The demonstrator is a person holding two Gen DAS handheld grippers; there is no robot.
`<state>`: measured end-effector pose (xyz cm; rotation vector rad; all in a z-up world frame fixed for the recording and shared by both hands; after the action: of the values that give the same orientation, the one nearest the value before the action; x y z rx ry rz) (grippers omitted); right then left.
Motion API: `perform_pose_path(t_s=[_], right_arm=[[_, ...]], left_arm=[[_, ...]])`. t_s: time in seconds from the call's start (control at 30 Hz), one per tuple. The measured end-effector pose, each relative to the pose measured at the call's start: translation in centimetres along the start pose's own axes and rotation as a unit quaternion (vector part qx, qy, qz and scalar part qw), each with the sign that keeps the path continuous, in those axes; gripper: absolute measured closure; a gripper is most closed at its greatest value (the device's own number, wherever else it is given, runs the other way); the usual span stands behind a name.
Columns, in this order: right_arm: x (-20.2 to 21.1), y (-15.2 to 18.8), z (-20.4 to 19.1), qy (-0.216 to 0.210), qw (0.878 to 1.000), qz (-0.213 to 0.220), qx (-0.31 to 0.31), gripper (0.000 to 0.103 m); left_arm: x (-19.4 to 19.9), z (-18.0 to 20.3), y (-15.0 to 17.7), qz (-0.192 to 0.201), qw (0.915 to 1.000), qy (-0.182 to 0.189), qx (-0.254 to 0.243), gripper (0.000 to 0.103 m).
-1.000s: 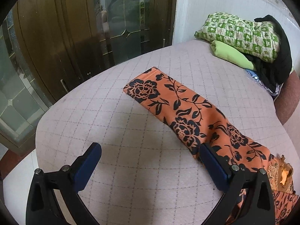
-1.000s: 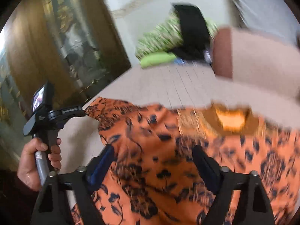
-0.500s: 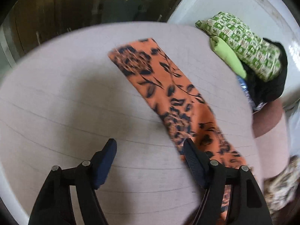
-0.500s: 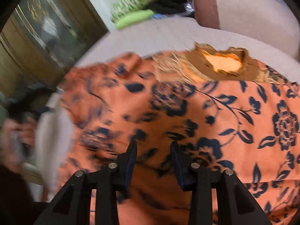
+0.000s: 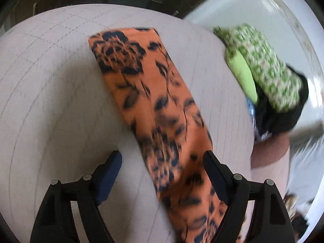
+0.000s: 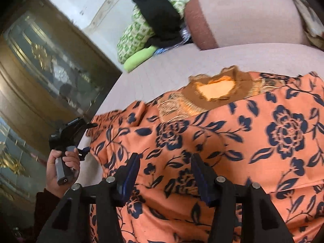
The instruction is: Fold small clothes
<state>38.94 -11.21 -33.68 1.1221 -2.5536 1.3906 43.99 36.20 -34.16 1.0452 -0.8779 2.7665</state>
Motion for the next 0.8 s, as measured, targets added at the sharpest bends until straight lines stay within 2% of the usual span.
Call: perform_pose_path(t_s=[0.07,0.2,0.23,0.27,0.33,0.4,0.43,0.5,0.6,0.7,0.73,0.8], right_arm=[[0.5,-0.5,0.8,0.0,1.0,0.004,-0.011,0.047],[1.1,-0.9,2.1,0.006,1.0,0.011,-0.021,0.047],[1.0,-1.0,2.3,0.006,1.0,0.012,-0.023,0.047],[0.9,-1.0,2.3,0.005,1.0,0.015,-0.025,0.047],[0.8,-1.3,2.4,0.005,1.0,0.018,-0.025,0.047],[0.9,-1.6,2.6,0.013,0.999,0.028,-0.024,0.054],[1.0,-1.8,2.8,0.015,0.999,0.032,-0.026,0.061],[1.5,-2.2,3.4,0.025,0.998,0.041,-0.033,0.062],[2.9,-3.2,4.1,0.035,0.997,0.065,-0.038,0.062],[4.9,-4.4,4.9,0.053,0.993,0.098,-0.036,0.062],[5.4,-4.7,5.2,0.06,0.992,0.105,-0.038,0.062],[6.7,-5.4,6.3,0.075,0.988,0.123,-0.048,0.062]], left_arm=[[-0.7,-0.4,-1.7,0.007,0.9997,0.012,0.02,0.02],[-1.9,0.0,-3.2,0.016,0.9997,0.021,-0.004,0.023],[-2.0,0.0,-3.4,0.02,0.9996,0.018,-0.006,0.036],[-2.2,0.1,-3.6,0.026,0.9995,0.006,-0.015,0.062],[-2.8,-0.5,-3.6,0.013,0.9996,-0.008,-0.025,0.1],[-2.8,-0.7,-3.6,0.014,0.9997,-0.004,-0.02,0.098],[-2.6,-0.5,-3.6,0.016,0.9995,-0.006,-0.025,0.098],[-1.2,1.0,-3.6,0.03,0.9986,0.003,-0.042,0.098],[2.4,5.7,-2.9,0.059,0.9929,0.043,-0.094,0.098],[6.6,11.8,-0.3,0.071,0.9793,0.095,-0.164,0.098],[8.0,13.9,1.1,0.071,0.9727,0.115,-0.188,0.098],[10.7,18.1,4.9,0.069,0.9539,0.158,-0.245,0.098]])
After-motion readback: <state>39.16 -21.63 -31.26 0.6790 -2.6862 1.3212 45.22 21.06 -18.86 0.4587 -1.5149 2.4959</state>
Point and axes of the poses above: each gripper's, at about its wrist camera, not at the fingertips, and x roughly against the way its jaws point, z to its right, y to its underside, the point moved 4 cm from there along -x, roughly the way its jaws point, and after that the axes turned 14 degrees about z, right-handed, at the moved point
